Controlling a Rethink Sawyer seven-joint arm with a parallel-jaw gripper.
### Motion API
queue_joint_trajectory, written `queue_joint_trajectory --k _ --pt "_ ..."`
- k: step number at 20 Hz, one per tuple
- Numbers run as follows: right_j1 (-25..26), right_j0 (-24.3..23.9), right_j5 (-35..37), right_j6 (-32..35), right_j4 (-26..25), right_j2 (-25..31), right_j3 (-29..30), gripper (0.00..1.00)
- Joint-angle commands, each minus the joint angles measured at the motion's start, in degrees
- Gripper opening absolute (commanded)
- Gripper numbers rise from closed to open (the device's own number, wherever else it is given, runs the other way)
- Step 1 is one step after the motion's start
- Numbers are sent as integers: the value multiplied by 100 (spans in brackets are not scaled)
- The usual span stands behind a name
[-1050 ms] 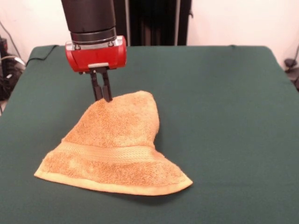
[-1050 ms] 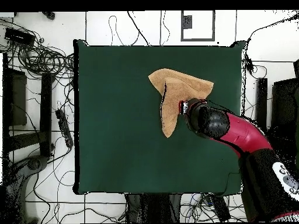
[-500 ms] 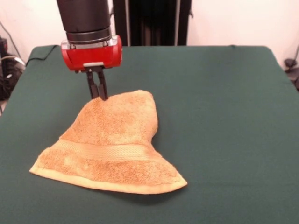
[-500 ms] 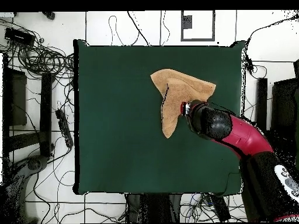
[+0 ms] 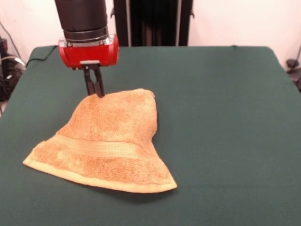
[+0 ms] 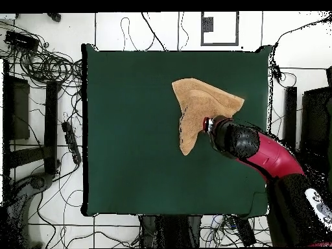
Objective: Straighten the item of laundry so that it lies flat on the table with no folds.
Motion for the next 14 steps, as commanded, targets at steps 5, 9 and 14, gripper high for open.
queue_joint_trajectory --k 5,9,14 --pt "-195 635 1126 1661 549 -613 457 0" --pt "-257 730 1223 1719 677 -778 536 0" --pt "-282 769 1160 1728 836 -860 687 0"
